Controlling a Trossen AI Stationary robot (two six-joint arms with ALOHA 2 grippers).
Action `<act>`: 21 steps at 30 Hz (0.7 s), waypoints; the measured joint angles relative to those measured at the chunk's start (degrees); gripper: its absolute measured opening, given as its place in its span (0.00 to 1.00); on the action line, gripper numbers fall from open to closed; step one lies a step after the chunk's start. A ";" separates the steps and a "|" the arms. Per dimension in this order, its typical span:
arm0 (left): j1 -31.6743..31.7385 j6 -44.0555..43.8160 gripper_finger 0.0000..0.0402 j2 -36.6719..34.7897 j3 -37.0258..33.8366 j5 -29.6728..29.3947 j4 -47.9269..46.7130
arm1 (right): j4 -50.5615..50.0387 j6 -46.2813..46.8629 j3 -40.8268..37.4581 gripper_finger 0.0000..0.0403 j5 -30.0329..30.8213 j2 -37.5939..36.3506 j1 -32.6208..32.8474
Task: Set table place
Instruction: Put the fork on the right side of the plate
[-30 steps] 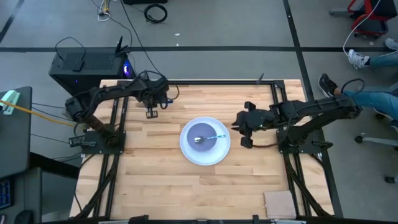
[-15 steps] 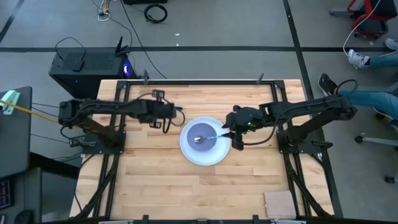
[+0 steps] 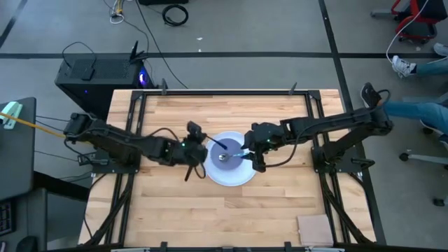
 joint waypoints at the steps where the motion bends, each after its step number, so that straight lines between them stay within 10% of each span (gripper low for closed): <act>1: -0.66 1.44 0.03 0.36 0.02 -0.14 1.63 | 0.41 0.02 0.00 0.47 -0.34 0.42 -0.20; 21: -2.14 22.27 0.03 12.90 -0.02 -15.11 18.36 | 2.30 0.28 0.00 0.47 -3.62 1.26 -1.56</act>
